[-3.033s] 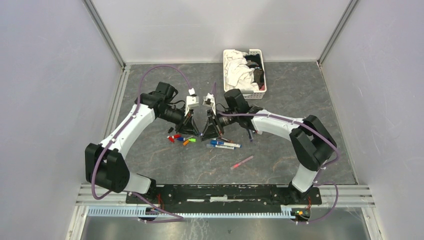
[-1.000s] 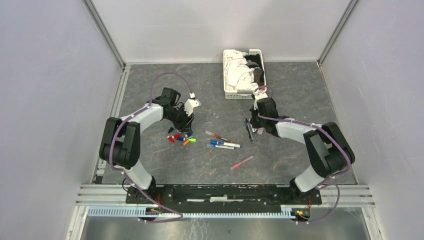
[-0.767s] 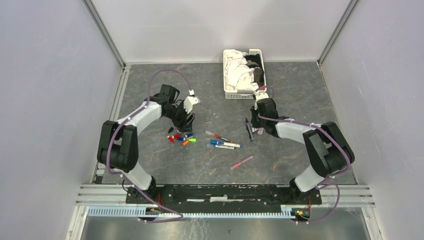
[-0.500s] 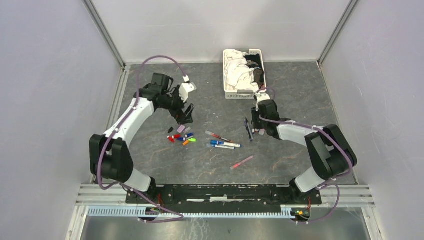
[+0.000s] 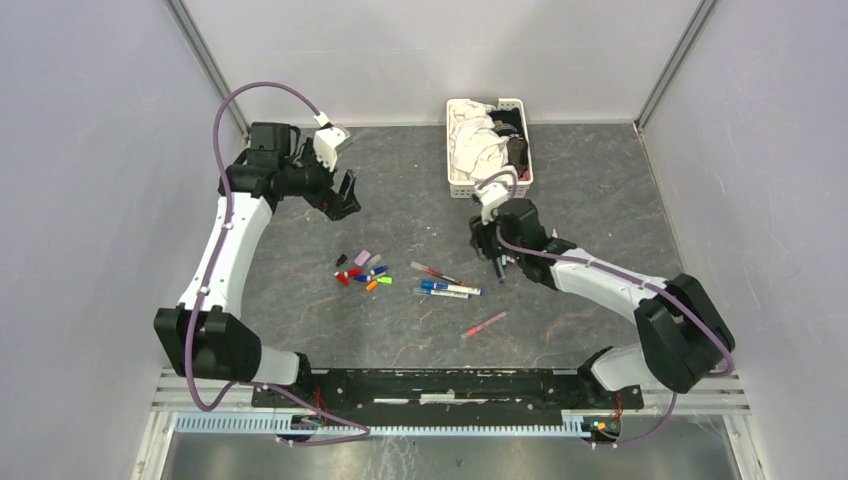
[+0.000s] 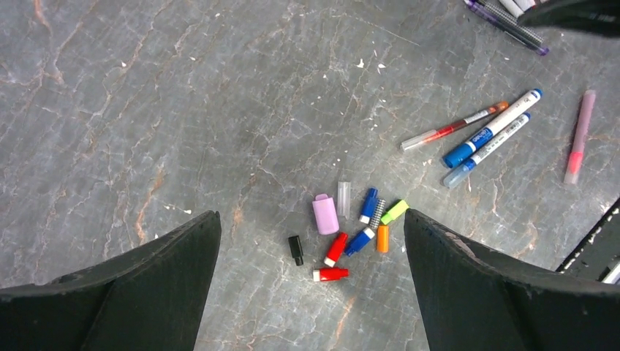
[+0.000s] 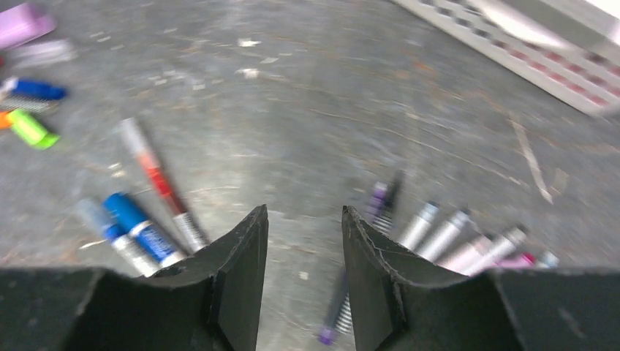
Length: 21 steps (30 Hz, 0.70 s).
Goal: Open the pen caps
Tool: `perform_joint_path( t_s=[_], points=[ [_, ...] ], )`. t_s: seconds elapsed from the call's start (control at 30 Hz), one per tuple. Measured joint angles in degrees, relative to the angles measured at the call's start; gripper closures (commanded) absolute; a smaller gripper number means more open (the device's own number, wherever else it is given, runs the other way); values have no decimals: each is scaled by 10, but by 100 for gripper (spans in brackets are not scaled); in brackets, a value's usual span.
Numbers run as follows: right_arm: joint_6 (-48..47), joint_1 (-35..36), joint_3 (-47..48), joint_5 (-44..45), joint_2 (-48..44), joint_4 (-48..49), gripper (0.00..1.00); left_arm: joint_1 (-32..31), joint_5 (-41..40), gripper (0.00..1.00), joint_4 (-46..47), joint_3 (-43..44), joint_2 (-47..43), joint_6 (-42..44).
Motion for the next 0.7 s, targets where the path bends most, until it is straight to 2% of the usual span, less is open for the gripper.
perform_joint_path(
  t_s=[0.17, 0.33, 0.53, 0.7],
  points=[
    [-47, 67, 52, -72, 64, -13, 52, -1, 0, 0, 0, -20, -9, -2],
    [-70, 110, 75, -104, 133, -22, 52, -1, 2, 0, -2, -63, -28, -2],
    [-78, 116, 96, -122, 194, -33, 53, -1, 7, 0, -20, -66, -29, -1],
    [-82, 116, 98, -121, 207, -33, 58, -1, 17, 0, -28, -72, -29, 3]
  ],
)
